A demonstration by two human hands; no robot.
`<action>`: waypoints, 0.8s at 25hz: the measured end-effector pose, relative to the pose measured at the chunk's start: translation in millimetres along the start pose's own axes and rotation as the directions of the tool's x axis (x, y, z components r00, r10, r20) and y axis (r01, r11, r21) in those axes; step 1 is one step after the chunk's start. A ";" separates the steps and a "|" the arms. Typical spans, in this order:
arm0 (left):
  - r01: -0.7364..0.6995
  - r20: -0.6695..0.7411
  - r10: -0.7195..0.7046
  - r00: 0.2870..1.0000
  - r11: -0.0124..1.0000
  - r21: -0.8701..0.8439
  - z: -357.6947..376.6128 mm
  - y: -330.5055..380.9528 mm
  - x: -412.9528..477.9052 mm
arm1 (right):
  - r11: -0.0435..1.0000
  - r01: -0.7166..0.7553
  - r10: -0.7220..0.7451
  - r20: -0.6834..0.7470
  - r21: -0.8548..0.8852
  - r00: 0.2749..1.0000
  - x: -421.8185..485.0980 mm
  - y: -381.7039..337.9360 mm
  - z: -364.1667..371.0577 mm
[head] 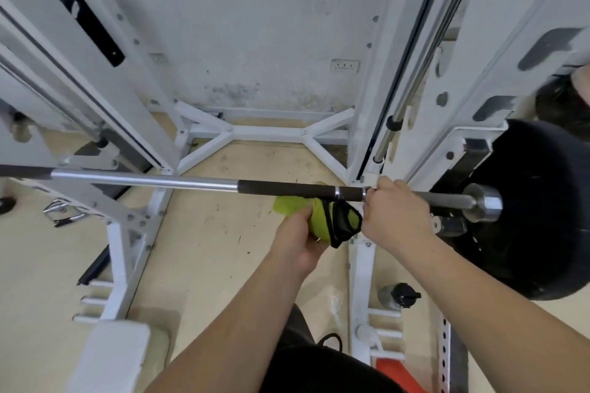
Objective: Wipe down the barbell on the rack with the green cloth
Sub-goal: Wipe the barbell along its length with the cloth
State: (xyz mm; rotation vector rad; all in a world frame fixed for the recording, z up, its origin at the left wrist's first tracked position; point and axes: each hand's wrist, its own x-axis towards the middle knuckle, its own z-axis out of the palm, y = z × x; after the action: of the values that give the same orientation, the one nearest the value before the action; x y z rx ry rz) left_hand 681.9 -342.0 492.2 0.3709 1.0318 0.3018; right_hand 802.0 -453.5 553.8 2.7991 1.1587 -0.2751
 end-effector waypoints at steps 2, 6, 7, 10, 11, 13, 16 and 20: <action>0.023 0.089 -0.015 0.996 0.996 -0.087 -7.3 5.7 6.8 | 0.999 0.026 -0.026 -0.005 0.043 1.000 -4.1 4.7 1.7; -0.039 0.102 0.056 0.993 0.987 -0.157 17.5 -12.4 15.3 | 0.918 0.033 -0.056 0.048 0.396 0.997 -20.3 27.8 -2.5; 0.000 0.124 0.016 0.992 0.991 -0.134 32.3 -26.8 10.2 | 0.885 0.012 -0.029 0.031 0.465 0.999 -26.2 37.3 -4.4; 0.091 0.216 -0.096 0.972 0.995 0.030 66.7 -66.5 -0.9 | 0.885 -0.010 0.064 -0.100 0.465 0.993 -42.5 68.1 -5.8; 0.112 0.231 -0.130 0.964 0.990 0.088 76.2 -77.7 -3.6 | 0.903 -0.014 0.082 -0.140 0.429 0.987 -47.5 78.7 -5.7; 0.140 0.220 -0.186 0.958 0.968 0.208 93.2 -93.6 -15.7 | 0.941 -0.019 0.105 -0.239 0.337 0.965 -58.7 101.6 -7.3; -0.005 0.195 -0.072 0.978 0.930 0.368 110.0 -93.5 -41.9 | 0.988 0.032 0.038 -0.444 0.149 0.895 -67.0 136.9 -21.7; -0.638 0.430 0.473 0.769 0.529 0.559 134.5 -54.2 -65.4 | 0.986 -0.166 0.150 -0.531 0.019 0.834 -64.2 182.4 -51.4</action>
State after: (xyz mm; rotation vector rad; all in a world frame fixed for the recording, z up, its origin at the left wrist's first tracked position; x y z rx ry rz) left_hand 771.6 -438.6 581.2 1.4215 0.7279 0.4404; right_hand 893.3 -618.3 621.4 3.0104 0.9764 0.5689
